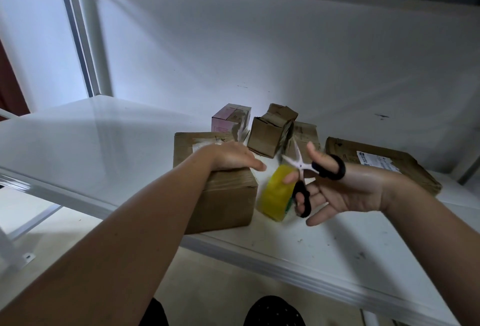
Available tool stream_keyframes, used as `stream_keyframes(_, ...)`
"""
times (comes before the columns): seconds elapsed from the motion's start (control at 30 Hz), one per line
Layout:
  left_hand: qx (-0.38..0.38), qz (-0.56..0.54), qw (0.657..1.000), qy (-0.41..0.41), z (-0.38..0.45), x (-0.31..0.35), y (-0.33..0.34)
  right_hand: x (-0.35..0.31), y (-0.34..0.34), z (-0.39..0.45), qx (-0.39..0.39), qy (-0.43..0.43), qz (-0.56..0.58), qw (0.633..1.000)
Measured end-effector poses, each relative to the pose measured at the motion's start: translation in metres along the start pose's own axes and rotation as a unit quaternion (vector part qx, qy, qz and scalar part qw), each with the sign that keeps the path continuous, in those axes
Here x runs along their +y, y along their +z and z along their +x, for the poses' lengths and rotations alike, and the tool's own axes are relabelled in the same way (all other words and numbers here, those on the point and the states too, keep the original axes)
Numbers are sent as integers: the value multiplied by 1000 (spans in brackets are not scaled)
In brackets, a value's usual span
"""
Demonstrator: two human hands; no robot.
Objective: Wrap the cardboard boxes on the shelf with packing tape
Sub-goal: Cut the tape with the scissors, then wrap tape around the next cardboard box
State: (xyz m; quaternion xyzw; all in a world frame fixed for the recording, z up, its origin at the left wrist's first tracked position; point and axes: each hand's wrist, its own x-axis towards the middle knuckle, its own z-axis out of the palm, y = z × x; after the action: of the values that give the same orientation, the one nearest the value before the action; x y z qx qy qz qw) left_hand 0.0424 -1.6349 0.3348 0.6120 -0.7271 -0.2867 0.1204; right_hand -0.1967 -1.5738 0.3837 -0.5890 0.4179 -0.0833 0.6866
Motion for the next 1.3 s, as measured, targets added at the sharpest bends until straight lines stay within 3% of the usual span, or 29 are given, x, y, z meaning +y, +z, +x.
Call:
stream_keyframes(0.2,-23,184,982,-44,0,15,4,-7,-22,-11,64,-69,22,995)
stream_keyframes(0.3,-33,198,978,-62,2,22,7,3,-40,-7,219,-16,-54,974)
stream_keyframes(0.4,-17,214,974,-69,4,20,12,32,-59,3,327,137,-271,895)
stream_keyframes(0.5,7,192,979,-65,6,13,11,60,-66,13,298,264,-426,813)
stream_keyframes(0.57,13,180,981,-63,8,10,12,61,-62,20,290,261,-506,769)
stream_keyframes(0.6,16,178,982,-63,8,10,13,58,-59,26,303,208,-512,776)
stream_keyframes(0.7,21,176,982,-63,9,11,17,38,-41,53,360,4,-353,864)
stream_keyframes(0.8,27,189,980,-53,6,12,17,15,-18,86,364,-69,-247,895)
stream_keyframes(0.9,32,168,984,-42,2,12,16,9,-8,107,368,-81,-188,907)
stream_keyframes(1.0,76,118,989,-51,1,10,20,14,-9,106,287,-93,-127,945)
stream_keyframes(1.13,146,44,987,-57,5,8,22,25,-13,88,149,-73,-192,967)
stream_keyframes(1.3,119,29,992,4,2,3,18,34,-10,78,117,-101,-266,952)
